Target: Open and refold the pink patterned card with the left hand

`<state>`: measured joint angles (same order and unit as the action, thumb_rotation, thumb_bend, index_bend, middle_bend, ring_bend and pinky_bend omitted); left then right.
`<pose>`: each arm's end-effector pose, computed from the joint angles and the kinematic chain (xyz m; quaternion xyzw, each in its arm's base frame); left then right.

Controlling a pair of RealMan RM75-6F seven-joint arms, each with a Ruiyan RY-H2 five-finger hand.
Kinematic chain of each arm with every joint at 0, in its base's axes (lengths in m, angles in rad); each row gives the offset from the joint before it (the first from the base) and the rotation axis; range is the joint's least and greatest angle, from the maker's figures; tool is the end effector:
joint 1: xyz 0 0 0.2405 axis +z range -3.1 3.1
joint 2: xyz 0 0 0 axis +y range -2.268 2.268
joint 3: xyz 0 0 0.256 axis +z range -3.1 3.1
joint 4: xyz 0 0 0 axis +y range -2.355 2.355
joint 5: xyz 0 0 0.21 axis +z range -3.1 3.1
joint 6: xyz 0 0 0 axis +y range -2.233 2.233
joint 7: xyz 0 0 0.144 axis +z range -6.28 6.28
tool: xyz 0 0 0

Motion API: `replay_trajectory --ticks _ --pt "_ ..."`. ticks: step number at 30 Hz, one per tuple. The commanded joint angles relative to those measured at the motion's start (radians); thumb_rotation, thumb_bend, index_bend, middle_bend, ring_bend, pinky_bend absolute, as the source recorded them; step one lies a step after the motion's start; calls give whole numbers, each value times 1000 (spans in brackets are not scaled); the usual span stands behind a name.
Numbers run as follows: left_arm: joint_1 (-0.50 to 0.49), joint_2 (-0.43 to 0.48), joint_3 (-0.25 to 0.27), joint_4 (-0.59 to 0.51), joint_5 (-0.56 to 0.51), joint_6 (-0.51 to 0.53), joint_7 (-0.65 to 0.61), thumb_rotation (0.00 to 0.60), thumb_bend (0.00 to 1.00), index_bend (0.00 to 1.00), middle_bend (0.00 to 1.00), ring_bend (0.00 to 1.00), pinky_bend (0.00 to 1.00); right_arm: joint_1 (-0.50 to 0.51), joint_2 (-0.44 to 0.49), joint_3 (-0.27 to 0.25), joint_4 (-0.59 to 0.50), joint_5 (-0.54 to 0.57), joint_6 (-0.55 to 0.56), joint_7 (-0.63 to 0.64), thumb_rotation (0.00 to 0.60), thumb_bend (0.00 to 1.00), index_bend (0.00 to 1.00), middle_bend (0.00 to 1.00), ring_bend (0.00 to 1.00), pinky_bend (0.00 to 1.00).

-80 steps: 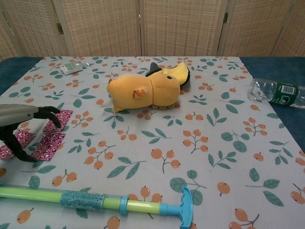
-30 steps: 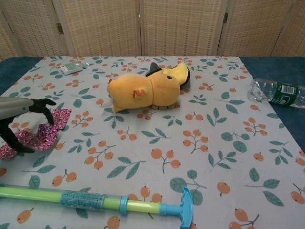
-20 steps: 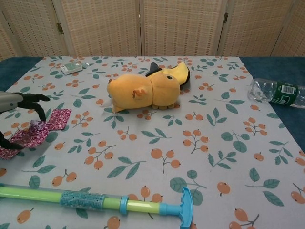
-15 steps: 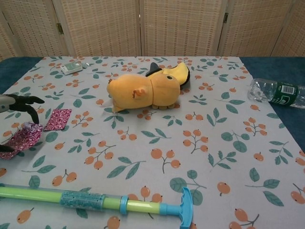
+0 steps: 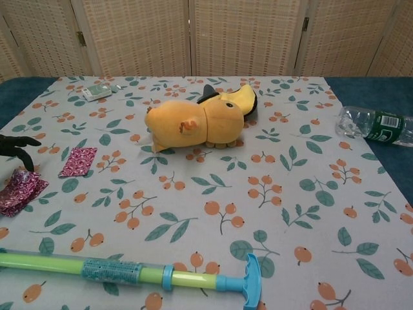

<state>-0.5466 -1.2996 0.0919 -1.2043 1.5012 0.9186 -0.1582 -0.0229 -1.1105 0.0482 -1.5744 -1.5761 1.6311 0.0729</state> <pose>-0.3236 0.3004 0.0659 -0.7808 -0.3895 -0.2290 0.4315 -0.3177 -0.1460 0.1796 0.5638 -0.3671 0.4222 0.6076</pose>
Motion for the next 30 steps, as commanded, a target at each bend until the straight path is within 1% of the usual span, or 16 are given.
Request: replay_trajectory --ticks 1,13,22,30 --pt "1 -14 2 19 12 4 -10 600 216 304 0 0 0 -1 0 0 -3 0 1 -4 600 230 0 0 0 0" --pt "-5 -33 -4 57 6 -21 -23 600 216 298 0 0 0 -3 4 3 -10 4 -1 -7 600 230 0 0 0 0" --pt "-3 -30 -8 42 -9 -37 -2 600 213 256 0 0 0 -1 4 5 -9 4 -4 -5 600 230 0 0 0 0" --pt "-3 -35 -11 37 -18 -47 17 600 213 245 0 0 0 -2 2 5 -6 6 -5 -3 600 230 0 0 0 0"
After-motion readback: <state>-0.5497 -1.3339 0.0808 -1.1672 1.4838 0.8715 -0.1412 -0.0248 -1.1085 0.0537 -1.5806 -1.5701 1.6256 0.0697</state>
